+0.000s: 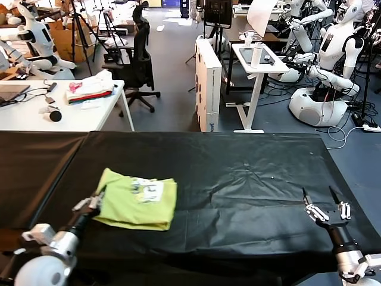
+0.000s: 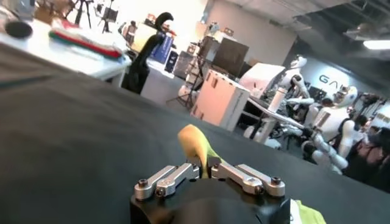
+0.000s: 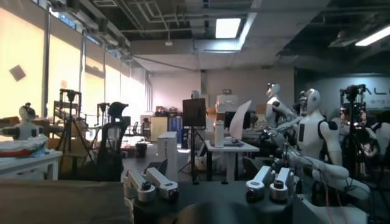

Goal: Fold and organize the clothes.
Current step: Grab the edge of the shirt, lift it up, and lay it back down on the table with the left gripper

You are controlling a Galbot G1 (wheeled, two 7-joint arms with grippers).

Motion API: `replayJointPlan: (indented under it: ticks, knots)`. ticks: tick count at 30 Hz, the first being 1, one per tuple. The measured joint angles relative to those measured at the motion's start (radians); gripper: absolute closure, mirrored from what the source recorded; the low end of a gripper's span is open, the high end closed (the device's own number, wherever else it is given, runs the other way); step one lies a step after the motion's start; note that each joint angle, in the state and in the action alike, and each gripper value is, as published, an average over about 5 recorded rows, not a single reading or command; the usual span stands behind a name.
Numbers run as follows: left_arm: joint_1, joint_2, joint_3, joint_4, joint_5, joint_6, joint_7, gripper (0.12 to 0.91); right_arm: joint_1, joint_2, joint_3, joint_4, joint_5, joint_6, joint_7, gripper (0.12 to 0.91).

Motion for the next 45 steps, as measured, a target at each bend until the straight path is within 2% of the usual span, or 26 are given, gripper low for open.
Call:
replayJointPlan:
  ticks: [8, 11, 14, 17, 21, 26, 29, 31, 34, 38, 42, 45]
  knots:
    - [0.039, 0.134, -0.166, -0.025, 0.003, -0.003, -0.013, 0.828, 0.023, 0.004, -0.035, -0.017, -0.004, -0.002, 0.003, 0.118]
    - [0.036, 0.154, -0.193, -0.050, 0.003, 0.017, -0.036, 0.828, 0.026, 0.009, -0.041, -0.018, -0.009, -0.003, 0.004, 0.118]
    - [0.021, 0.142, -0.182, -0.090, -0.009, 0.059, -0.075, 0.828, 0.022, 0.014, -0.043, -0.016, -0.015, -0.003, 0.004, 0.118]
    - [0.003, 0.102, -0.123, -0.134, -0.013, 0.104, -0.113, 0.828, 0.013, 0.019, -0.038, -0.010, -0.022, -0.004, 0.005, 0.118]
    - [-0.034, 0.011, 0.033, -0.152, 0.040, 0.129, -0.140, 0.828, -0.004, 0.026, -0.025, 0.004, -0.033, -0.005, 0.005, 0.118]
    - [-0.119, -0.118, 0.251, -0.112, 0.047, 0.154, -0.196, 0.828, -0.021, 0.032, -0.014, 0.019, -0.047, -0.016, 0.005, 0.118]
    - [-0.183, -0.179, 0.354, -0.080, 0.032, 0.170, -0.229, 0.828, -0.023, 0.036, -0.020, 0.027, -0.065, -0.039, 0.009, 0.118]
    - [-0.224, -0.213, 0.411, -0.055, 0.029, 0.172, -0.239, 0.828, -0.022, 0.037, -0.028, 0.034, -0.085, -0.062, 0.020, 0.118]
    - [-0.278, -0.265, 0.480, -0.004, 0.026, 0.169, -0.245, 0.828, -0.016, 0.032, -0.044, 0.053, -0.123, -0.122, 0.050, 0.118]
    - [-0.332, -0.339, 0.541, 0.081, 0.029, 0.166, -0.248, 0.828, 0.006, 0.015, -0.075, 0.088, -0.133, -0.262, 0.074, 0.118]
    - [-0.365, -0.389, 0.582, 0.131, 0.048, 0.173, -0.235, 0.828, 0.041, -0.010, -0.111, 0.126, -0.080, -0.408, 0.071, 0.118]
    - [-0.370, -0.398, 0.597, 0.137, 0.055, 0.179, -0.220, 0.778, 0.073, -0.036, -0.146, 0.150, -0.024, -0.487, 0.051, 0.118]
